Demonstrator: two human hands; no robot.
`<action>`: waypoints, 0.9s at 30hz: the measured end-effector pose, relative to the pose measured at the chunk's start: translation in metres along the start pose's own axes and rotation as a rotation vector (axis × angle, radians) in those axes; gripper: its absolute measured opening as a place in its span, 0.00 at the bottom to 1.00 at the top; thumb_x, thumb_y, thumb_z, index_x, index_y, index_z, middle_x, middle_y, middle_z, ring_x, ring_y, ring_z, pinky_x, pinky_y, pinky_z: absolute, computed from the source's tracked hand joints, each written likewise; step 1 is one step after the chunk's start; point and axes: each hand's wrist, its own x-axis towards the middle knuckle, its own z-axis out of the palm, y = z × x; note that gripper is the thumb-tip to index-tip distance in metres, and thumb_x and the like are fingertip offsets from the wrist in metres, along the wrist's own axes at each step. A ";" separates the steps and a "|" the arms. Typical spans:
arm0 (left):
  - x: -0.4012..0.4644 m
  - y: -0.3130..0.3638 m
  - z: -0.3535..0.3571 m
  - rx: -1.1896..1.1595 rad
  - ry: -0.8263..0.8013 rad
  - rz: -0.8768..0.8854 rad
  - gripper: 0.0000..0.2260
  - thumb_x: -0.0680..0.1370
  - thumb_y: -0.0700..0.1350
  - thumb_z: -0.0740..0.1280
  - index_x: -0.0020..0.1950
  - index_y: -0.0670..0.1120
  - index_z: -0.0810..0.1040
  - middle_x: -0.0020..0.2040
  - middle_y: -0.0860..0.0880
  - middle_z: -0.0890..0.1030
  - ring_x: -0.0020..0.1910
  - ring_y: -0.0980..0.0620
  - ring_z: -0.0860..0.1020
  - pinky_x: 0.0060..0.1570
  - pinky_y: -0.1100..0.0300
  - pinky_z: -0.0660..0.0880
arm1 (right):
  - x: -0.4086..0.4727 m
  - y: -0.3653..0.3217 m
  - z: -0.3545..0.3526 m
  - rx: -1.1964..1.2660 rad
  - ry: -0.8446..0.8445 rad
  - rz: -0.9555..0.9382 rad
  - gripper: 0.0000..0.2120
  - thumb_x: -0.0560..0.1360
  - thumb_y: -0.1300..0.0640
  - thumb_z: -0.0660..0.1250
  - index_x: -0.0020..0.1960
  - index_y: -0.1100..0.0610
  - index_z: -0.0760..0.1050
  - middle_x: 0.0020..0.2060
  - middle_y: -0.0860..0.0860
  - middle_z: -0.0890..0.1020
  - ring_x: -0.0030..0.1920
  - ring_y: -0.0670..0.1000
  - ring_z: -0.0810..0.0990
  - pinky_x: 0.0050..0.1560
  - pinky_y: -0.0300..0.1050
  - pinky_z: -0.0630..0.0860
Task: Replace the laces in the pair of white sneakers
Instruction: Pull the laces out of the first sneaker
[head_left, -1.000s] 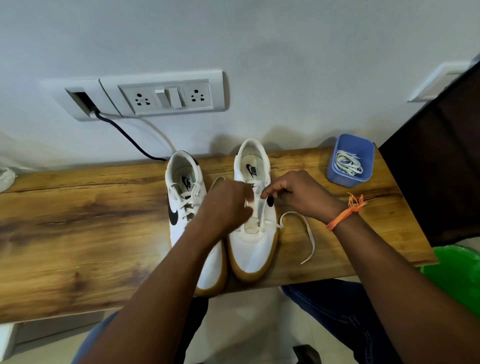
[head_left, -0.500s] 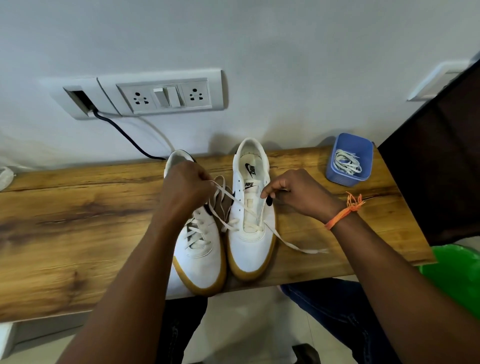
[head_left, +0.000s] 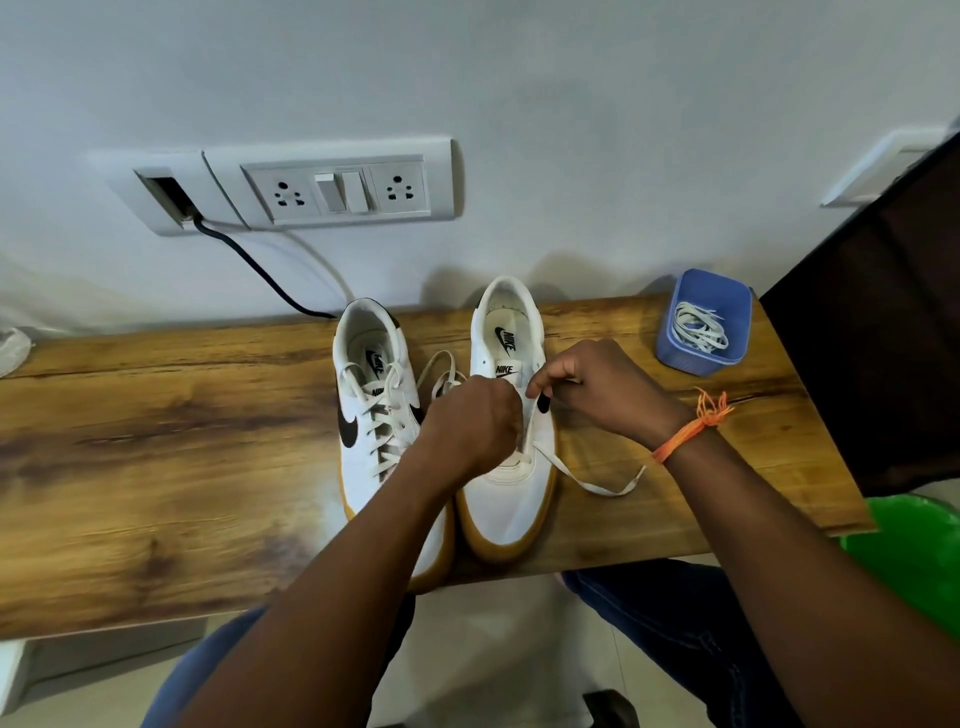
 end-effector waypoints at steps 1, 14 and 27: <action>0.000 0.000 -0.006 -0.017 0.002 -0.005 0.08 0.73 0.46 0.66 0.46 0.49 0.85 0.44 0.49 0.84 0.44 0.47 0.82 0.49 0.48 0.80 | 0.000 0.000 -0.001 0.004 0.001 -0.002 0.13 0.75 0.67 0.68 0.50 0.52 0.85 0.45 0.49 0.85 0.48 0.47 0.82 0.50 0.37 0.74; -0.004 -0.015 -0.042 -0.190 0.249 -0.069 0.13 0.71 0.39 0.68 0.54 0.49 0.80 0.38 0.55 0.77 0.41 0.52 0.79 0.40 0.57 0.75 | 0.000 -0.001 0.000 0.018 0.019 -0.001 0.11 0.75 0.66 0.69 0.50 0.54 0.85 0.49 0.50 0.85 0.52 0.49 0.82 0.55 0.44 0.78; 0.002 -0.010 -0.037 -0.114 0.056 -0.108 0.06 0.72 0.43 0.70 0.40 0.43 0.85 0.38 0.48 0.83 0.39 0.51 0.81 0.38 0.57 0.77 | -0.002 -0.002 -0.003 0.033 0.009 0.024 0.10 0.75 0.66 0.69 0.50 0.54 0.85 0.48 0.49 0.86 0.50 0.48 0.82 0.56 0.44 0.78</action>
